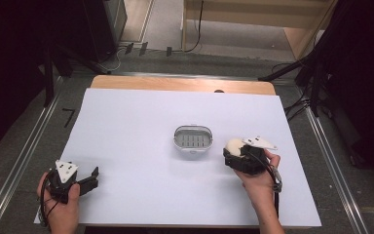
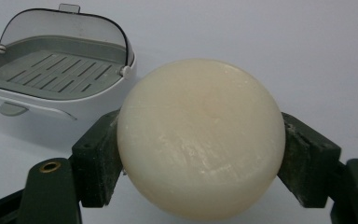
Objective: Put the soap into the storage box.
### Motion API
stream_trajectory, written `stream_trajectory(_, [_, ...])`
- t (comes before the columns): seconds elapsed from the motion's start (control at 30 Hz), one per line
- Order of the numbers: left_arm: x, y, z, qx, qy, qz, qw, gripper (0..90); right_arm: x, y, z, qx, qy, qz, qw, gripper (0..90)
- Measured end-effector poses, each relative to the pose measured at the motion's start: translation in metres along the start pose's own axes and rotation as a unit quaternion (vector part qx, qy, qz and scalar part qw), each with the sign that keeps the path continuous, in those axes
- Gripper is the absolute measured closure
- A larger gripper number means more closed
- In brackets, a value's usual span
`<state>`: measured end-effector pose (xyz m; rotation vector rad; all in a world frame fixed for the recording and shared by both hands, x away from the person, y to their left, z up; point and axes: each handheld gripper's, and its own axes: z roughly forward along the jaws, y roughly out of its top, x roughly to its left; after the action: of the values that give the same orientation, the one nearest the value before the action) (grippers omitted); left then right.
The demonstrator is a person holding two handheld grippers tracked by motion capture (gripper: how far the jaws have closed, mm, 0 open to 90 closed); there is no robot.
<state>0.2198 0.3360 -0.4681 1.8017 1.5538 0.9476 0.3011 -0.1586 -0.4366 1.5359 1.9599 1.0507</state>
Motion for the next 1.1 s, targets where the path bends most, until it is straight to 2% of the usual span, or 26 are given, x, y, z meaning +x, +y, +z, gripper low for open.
stream_trajectory(1.1, [0.000,0.000,0.000,0.000,-0.002,-0.001,1.0000,14.4,0.028,0.018,0.009,-0.006,0.025,-0.006,0.9997,25.5])
